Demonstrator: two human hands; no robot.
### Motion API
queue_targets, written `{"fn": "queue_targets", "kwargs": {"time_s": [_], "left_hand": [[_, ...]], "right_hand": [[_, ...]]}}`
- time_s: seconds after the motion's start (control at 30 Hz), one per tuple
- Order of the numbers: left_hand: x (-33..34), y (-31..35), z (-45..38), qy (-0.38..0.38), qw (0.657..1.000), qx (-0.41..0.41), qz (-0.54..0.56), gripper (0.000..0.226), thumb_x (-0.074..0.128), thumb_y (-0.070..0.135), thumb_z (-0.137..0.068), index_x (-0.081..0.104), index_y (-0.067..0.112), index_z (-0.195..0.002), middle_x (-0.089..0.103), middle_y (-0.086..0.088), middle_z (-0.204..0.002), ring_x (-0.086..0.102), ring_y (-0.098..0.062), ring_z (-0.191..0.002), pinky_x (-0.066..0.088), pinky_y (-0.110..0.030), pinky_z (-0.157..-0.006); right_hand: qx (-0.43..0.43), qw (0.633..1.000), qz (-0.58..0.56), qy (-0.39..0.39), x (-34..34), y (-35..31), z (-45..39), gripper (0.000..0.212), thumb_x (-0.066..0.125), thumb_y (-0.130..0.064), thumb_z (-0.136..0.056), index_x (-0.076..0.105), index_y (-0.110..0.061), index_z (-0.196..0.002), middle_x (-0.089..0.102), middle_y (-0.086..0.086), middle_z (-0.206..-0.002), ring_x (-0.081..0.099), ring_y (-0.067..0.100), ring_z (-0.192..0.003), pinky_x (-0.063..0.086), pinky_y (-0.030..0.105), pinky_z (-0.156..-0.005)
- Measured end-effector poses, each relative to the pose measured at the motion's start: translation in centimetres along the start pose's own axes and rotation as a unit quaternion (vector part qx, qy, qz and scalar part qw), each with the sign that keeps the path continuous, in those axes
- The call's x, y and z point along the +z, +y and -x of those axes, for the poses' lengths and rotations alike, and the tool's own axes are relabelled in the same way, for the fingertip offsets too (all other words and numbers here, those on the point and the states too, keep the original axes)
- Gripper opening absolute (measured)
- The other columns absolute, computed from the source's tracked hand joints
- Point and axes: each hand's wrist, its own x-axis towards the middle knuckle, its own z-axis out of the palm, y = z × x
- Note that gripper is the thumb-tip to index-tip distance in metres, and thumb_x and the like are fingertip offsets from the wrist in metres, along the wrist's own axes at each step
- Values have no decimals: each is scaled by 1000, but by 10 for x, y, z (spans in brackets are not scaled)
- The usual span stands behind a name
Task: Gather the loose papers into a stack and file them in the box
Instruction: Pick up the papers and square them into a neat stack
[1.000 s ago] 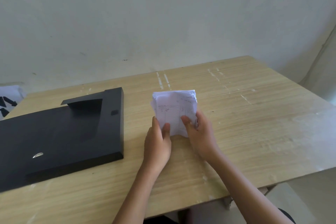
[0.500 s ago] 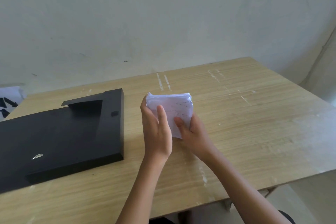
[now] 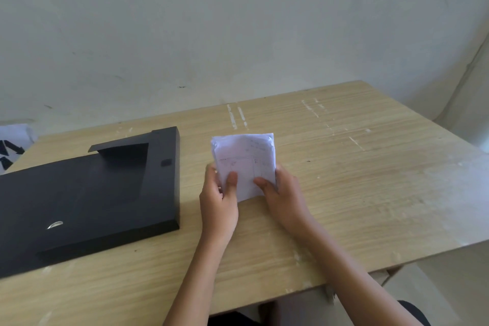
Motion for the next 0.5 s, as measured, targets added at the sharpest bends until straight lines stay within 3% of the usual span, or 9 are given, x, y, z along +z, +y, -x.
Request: {"fn": "queue_targets", "kwargs": {"time_s": [0.07,0.13,0.23,0.3,0.37,0.43,0.47,0.5], "left_hand": [[0,1,1,-9,1000,-9,-8,12,60,26,-104,60,33,-94,71,-6,-88,67,-28,-85,55,-50,-79],[-7,8,0,-20,1000,2,-21,12,62,26,-103,63,32,-94,71,-6,-86,65,-28,-81,55,-49,-76],[-32,25,-16,-55,988,85,-120,6,62,28,-102,66,27,-97,68,5,-76,63,-20,-72,52,-37,-67],[-46,45,-30,-86,953,185,-223,7,63,21,-100,65,23,-94,59,9,-70,55,-20,-69,44,-32,-61],[-50,69,-40,-126,911,270,-284,8,63,14,-99,68,20,-98,57,13,-80,55,-20,-78,43,-34,-64],[-46,85,-44,-154,880,322,-314,11,64,12,-98,72,17,-105,62,9,-91,57,-21,-86,44,-34,-68],[-44,88,-46,-162,869,336,-324,12,64,14,-98,72,17,-107,64,8,-93,58,-22,-88,46,-35,-69],[-43,89,-46,-165,866,338,-329,13,63,18,-99,71,20,-110,66,10,-95,59,-23,-91,48,-37,-71]], "right_hand": [[18,1000,4,-6,-2,2,0,17,66,-14,-92,65,-26,-104,68,-20,-86,63,-15,-80,45,7,-66],[37,998,-35,-34,-8,-1,-1,23,69,-18,-91,61,-32,-108,69,-15,-99,66,-3,-92,51,16,-76],[-14,998,-54,14,-32,-13,-7,73,81,-35,-77,43,-28,-138,56,-7,-135,53,5,-126,44,24,-102],[-71,997,6,30,-52,-29,-14,95,84,-46,-66,35,-29,-145,49,-8,-143,44,5,-136,35,21,-108],[-92,995,40,-5,-64,-46,-19,81,84,-43,-67,46,-30,-138,60,-20,-128,53,-4,-123,40,14,-99],[-88,994,57,-27,-62,-50,-23,28,81,-27,-79,65,-30,-101,66,-32,-78,61,-13,-75,41,4,-66],[-84,995,48,-19,-59,-50,-24,19,78,-19,-83,65,-32,-81,60,-31,-59,55,-11,-57,37,6,-53],[-81,996,37,-3,-56,-46,-24,30,75,-13,-85,62,-35,-70,57,-29,-52,51,-8,-49,35,7,-49]]}}
